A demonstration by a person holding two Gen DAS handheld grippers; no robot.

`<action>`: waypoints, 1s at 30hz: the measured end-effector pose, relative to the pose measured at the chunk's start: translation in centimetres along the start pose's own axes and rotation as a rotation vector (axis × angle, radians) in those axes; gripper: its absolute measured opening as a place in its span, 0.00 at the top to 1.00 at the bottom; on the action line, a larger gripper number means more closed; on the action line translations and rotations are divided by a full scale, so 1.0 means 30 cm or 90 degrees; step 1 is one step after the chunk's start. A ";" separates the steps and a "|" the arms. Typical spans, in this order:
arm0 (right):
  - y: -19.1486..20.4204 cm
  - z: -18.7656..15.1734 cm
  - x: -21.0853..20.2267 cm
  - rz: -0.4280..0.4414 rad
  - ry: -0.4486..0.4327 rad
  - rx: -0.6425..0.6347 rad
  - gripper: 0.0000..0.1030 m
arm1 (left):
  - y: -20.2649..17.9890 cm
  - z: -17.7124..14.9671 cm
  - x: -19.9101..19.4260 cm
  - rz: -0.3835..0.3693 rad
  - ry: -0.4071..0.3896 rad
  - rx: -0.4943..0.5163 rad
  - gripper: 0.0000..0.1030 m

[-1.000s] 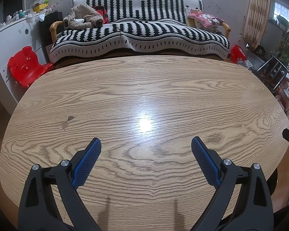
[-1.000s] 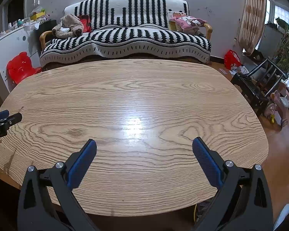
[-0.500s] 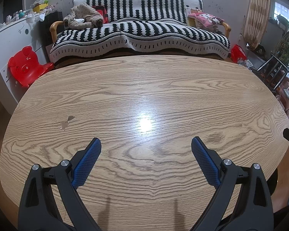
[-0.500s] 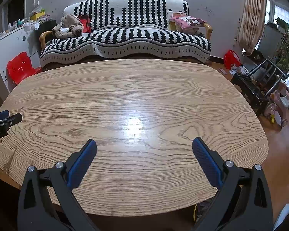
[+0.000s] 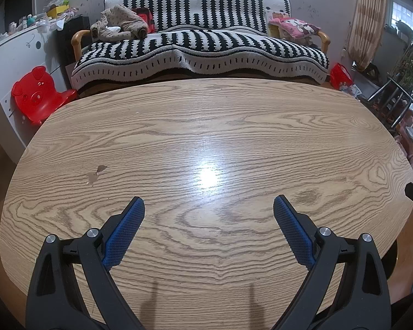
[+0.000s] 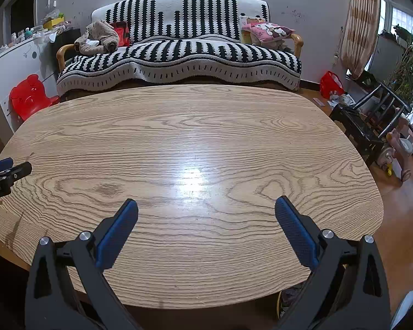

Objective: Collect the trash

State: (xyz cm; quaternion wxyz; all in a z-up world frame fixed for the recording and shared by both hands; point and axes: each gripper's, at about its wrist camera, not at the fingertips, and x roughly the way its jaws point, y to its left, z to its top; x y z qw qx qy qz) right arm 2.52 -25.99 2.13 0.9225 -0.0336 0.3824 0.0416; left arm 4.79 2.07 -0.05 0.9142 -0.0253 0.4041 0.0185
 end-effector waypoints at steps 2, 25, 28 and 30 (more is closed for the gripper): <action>0.000 0.001 0.000 0.001 0.000 0.001 0.07 | 0.000 -0.002 0.003 0.002 0.001 -0.001 0.11; -0.005 -0.004 0.000 0.000 0.001 0.001 0.07 | -0.002 -0.001 0.001 0.012 0.002 0.007 0.11; -0.005 -0.006 -0.002 -0.001 0.001 0.000 0.07 | 0.005 0.000 0.007 0.011 0.008 0.003 0.11; -0.008 -0.008 -0.001 -0.001 0.001 0.000 0.07 | 0.007 0.001 0.009 0.011 0.011 0.001 0.11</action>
